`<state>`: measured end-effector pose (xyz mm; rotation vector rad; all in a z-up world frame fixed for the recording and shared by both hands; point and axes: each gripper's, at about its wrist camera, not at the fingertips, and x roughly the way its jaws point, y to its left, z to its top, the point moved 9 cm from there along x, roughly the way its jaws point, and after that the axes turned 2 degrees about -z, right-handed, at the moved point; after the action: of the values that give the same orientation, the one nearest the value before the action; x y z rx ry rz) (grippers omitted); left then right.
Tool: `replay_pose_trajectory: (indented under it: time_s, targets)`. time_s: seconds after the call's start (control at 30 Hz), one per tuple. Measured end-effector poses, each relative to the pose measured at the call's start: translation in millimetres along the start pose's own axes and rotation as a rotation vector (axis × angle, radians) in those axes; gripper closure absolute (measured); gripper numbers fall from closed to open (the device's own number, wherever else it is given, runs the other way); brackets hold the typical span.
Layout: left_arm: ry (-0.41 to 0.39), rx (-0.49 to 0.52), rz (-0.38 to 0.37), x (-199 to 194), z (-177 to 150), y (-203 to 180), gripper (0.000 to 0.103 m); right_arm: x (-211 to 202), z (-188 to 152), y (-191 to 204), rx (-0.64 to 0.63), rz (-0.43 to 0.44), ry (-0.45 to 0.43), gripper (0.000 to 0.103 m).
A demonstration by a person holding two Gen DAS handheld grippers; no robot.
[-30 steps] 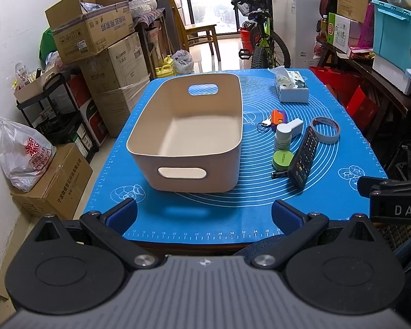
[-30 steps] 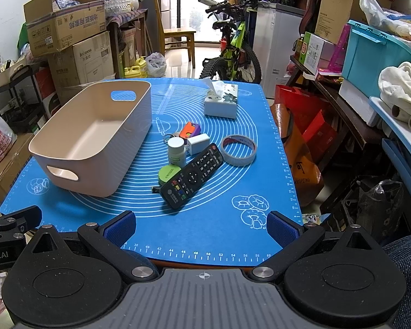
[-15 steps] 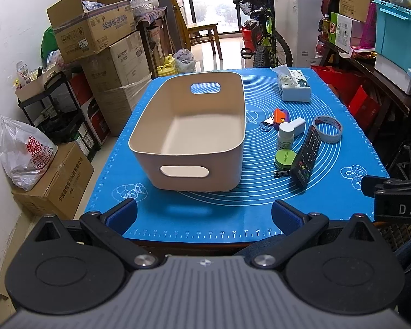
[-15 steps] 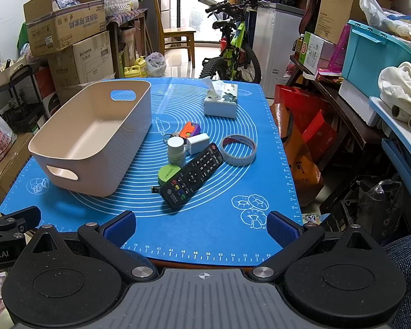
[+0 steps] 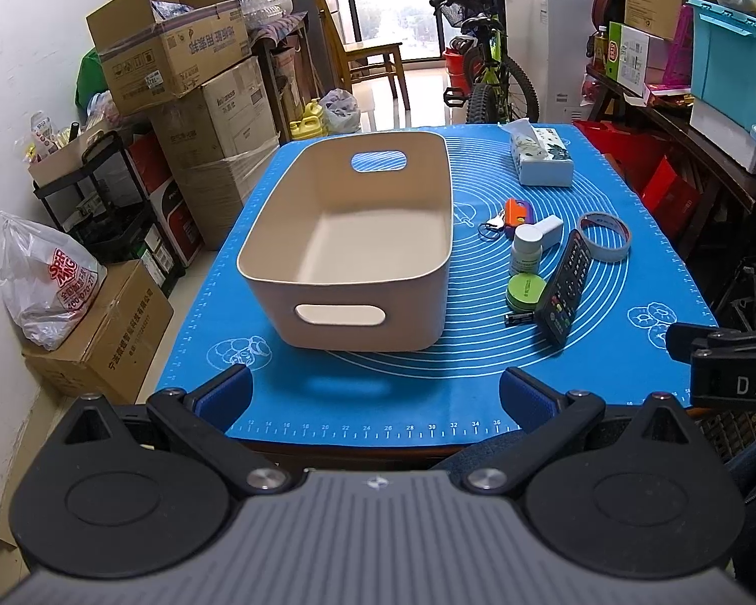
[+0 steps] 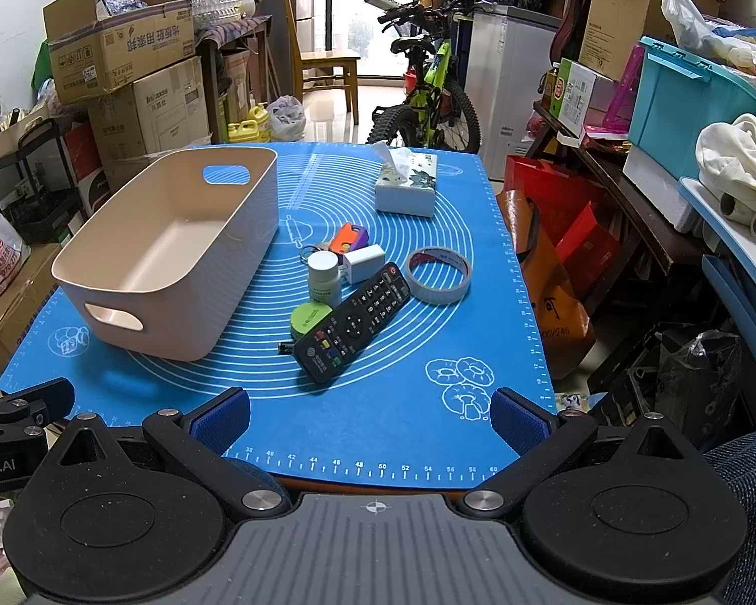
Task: Organize rigid objects
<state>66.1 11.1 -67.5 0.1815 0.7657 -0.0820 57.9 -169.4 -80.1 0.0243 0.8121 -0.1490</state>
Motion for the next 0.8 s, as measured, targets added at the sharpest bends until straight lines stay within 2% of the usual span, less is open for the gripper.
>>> replay_pose_trajectory:
  time_s: [0.4,0.8]
  targets:
    - [-0.008,0.009,0.002,0,4,1,0.0,-1,3,0,0.027,0.022,0.006,0.002]
    - [-0.044,-0.004,0.026,6,33,23,0.0,-3,27,1,0.03,0.006,-0.003,0.002]
